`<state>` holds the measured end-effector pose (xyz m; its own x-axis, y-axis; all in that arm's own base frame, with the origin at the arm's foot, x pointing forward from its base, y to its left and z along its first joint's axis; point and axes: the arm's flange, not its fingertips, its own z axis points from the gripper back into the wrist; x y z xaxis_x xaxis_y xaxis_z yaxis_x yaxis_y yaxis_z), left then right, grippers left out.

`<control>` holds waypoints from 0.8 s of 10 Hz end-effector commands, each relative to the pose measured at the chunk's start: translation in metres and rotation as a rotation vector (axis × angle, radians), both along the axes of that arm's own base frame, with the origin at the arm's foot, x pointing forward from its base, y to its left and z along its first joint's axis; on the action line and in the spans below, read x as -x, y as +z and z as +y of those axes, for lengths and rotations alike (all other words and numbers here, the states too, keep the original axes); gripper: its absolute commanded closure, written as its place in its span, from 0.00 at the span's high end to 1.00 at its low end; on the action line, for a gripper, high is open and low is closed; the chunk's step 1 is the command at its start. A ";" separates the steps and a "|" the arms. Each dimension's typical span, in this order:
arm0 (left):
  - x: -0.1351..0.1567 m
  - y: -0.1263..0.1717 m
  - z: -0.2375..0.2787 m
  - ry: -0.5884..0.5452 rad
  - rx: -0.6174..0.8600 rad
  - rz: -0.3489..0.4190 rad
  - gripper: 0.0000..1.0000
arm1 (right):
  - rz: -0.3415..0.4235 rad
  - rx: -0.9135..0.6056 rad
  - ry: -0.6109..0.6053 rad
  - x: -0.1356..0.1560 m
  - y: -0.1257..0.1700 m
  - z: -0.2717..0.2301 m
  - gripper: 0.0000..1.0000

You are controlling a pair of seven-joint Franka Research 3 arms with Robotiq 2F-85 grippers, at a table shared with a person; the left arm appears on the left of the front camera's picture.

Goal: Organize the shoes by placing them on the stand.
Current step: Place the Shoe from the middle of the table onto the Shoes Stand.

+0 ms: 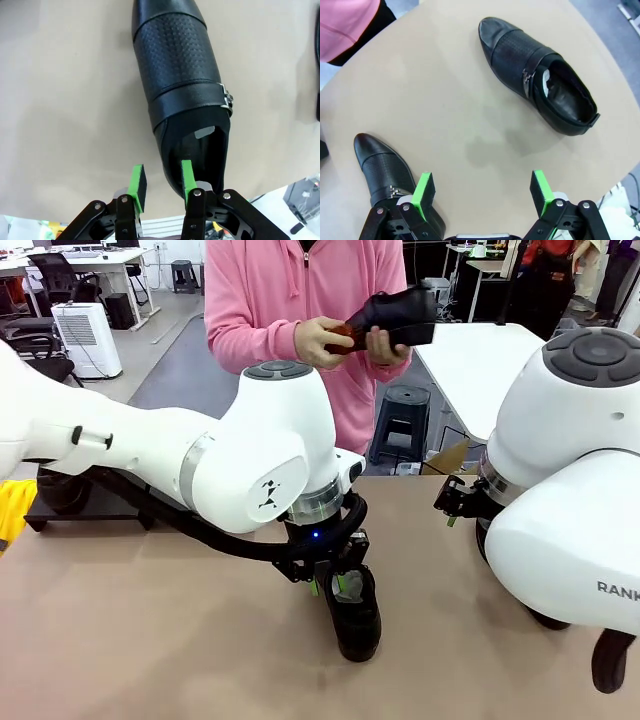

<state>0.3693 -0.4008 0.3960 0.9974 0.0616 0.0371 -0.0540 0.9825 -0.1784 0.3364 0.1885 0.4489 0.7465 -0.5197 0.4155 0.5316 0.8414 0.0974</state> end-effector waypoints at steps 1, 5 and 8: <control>0.000 0.002 -0.008 0.040 -0.014 0.017 0.40 | -0.008 0.010 0.009 0.000 0.002 -0.001 1.00; -0.001 -0.017 -0.019 0.028 -0.042 0.089 0.40 | -0.008 0.010 0.009 0.000 0.002 -0.001 1.00; -0.006 -0.029 -0.018 0.022 -0.053 0.121 0.40 | -0.008 0.010 0.009 0.000 0.002 -0.001 1.00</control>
